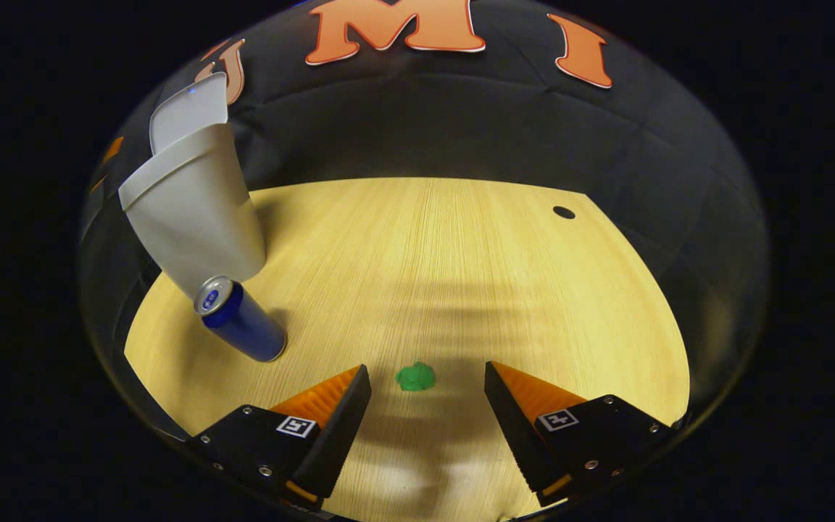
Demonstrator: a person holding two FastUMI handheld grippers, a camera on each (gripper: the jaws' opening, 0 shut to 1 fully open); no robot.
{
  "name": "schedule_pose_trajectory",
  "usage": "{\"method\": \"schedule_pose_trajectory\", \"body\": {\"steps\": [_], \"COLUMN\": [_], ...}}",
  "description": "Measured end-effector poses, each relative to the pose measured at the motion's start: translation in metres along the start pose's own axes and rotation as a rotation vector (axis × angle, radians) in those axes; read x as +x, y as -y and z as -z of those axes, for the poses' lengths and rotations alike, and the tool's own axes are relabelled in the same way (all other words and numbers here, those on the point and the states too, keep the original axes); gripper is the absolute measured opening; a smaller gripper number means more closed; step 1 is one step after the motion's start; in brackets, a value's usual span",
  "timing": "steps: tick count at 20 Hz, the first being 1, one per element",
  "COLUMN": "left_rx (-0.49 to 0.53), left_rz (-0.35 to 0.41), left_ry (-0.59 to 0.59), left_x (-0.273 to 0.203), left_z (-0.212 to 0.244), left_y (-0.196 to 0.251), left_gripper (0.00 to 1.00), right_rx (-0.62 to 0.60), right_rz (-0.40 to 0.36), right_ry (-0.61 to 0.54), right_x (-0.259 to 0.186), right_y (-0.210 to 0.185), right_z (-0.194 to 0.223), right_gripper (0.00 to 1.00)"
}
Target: Press the lid of the desktop garbage bin to open it, pick up the crumpled paper on the desktop and throw it into the bin, then pick up the pop can on the desktop and drop it into the bin, and finally close the garbage bin lid.
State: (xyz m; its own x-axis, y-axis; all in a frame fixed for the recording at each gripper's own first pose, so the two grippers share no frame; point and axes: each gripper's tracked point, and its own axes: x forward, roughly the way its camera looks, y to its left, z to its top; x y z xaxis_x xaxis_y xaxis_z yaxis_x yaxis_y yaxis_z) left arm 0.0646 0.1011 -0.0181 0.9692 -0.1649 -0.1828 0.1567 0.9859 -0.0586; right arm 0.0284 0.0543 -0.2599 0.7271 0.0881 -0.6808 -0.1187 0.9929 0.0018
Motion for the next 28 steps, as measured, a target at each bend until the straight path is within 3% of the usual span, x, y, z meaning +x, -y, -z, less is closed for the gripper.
{"method": "schedule_pose_trajectory", "body": {"steps": [12, 14, 15, 16, 17, 18, 21, 28], "left_rx": [-0.003, -0.013, -0.018, -0.019, -0.019, -0.017, -0.013, -0.010], "left_rz": [-0.033, -0.041, -0.045, -0.050, -0.053, -0.054, -0.056, -0.050], "left_ry": [-0.020, -0.028, -0.033, -0.036, -0.036, -0.036, -0.035, -0.048], "left_x": [0.001, 0.000, 0.000, 0.000, 0.000, -0.001, -0.002, -0.003], "left_z": [0.009, 0.013, 0.014, 0.015, 0.015, 0.015, 0.014, 0.020], "left_y": [-0.029, -0.033, -0.036, -0.038, -0.039, -0.040, -0.041, -0.034], "left_gripper": [0.94, 0.94, 0.94, 0.94, 0.94, 0.94, 0.94, 0.94], "right_rx": [-0.009, -0.009, -0.006, -0.003, 0.000, 0.009, 0.024, 0.063], "right_rz": [-0.002, 0.003, 0.006, 0.013, 0.014, 0.005, -0.008, -0.055], "right_ry": [-0.113, -0.135, -0.149, -0.155, -0.159, -0.172, -0.237, -0.215], "right_x": [0.036, 0.041, 0.042, 0.042, 0.044, 0.046, 0.049, 0.059], "right_y": [-0.009, -0.011, -0.010, -0.009, -0.009, -0.011, -0.015, -0.012], "right_z": [0.011, 0.015, 0.018, 0.018, 0.020, 0.020, 0.032, 0.014], "right_gripper": [0.93, 0.80, 0.58, 0.57, 0.32, 0.27, 0.23, 0.08]}}
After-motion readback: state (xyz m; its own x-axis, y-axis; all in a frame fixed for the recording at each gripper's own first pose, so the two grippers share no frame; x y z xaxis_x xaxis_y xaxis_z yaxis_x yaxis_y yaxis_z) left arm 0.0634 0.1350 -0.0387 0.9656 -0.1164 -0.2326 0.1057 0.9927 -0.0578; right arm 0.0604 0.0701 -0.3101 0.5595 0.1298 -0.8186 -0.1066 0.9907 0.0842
